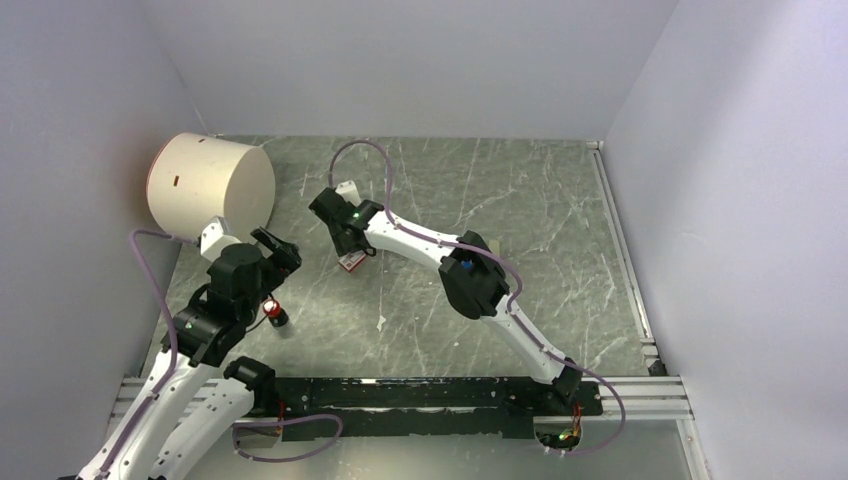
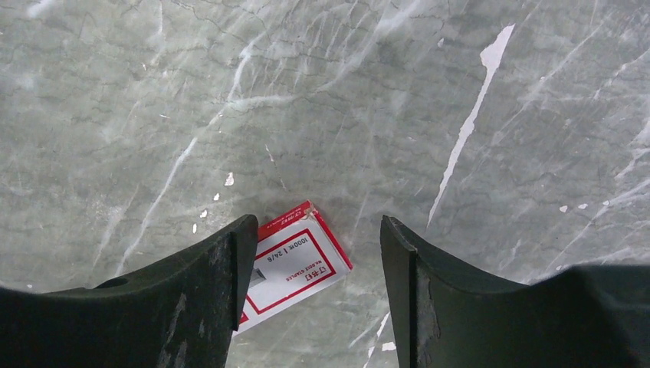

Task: Load the staples into the stapler

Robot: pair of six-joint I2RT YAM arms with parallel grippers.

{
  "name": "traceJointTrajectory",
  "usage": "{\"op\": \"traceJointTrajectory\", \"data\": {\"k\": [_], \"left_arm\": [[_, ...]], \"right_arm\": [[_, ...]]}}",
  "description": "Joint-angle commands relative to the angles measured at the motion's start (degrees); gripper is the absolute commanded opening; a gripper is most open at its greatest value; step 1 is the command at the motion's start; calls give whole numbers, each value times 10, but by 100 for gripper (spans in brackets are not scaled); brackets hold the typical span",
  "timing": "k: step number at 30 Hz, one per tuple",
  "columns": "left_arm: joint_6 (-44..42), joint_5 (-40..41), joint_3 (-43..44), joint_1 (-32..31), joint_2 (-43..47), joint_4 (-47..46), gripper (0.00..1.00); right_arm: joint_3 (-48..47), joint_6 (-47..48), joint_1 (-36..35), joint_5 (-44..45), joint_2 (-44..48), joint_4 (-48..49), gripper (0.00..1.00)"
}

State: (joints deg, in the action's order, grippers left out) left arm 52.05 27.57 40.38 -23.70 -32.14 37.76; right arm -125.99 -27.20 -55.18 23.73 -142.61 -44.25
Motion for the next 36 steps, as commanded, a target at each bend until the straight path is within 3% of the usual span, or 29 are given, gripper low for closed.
{"op": "traceJointTrajectory", "data": {"k": [1, 9, 15, 20, 27, 32, 36], "left_arm": [[13, -30, -13, 3, -2, 0, 89], [13, -96, -41, 3, -36, -37, 92], [13, -155, -71, 3, -110, -69, 97], [-26, -220, -82, 3, -149, -150, 79], [-46, -262, -65, 7, -211, -197, 69], [-68, -327, -43, 52, -254, -210, 70], [-92, -403, -20, 88, -304, -228, 70]], "right_arm": [[-20, 9, 8, -1, -15, -14, 63], [44, 24, 20, -22, 15, 5, 53], [136, 29, 32, -58, 69, 35, 39], [252, 49, 44, -104, 146, 100, 33], [365, 187, 82, -164, 256, 280, 48], [459, 341, 109, -351, 330, 403, 65], [462, 446, 109, -455, 324, 382, 72]]}}
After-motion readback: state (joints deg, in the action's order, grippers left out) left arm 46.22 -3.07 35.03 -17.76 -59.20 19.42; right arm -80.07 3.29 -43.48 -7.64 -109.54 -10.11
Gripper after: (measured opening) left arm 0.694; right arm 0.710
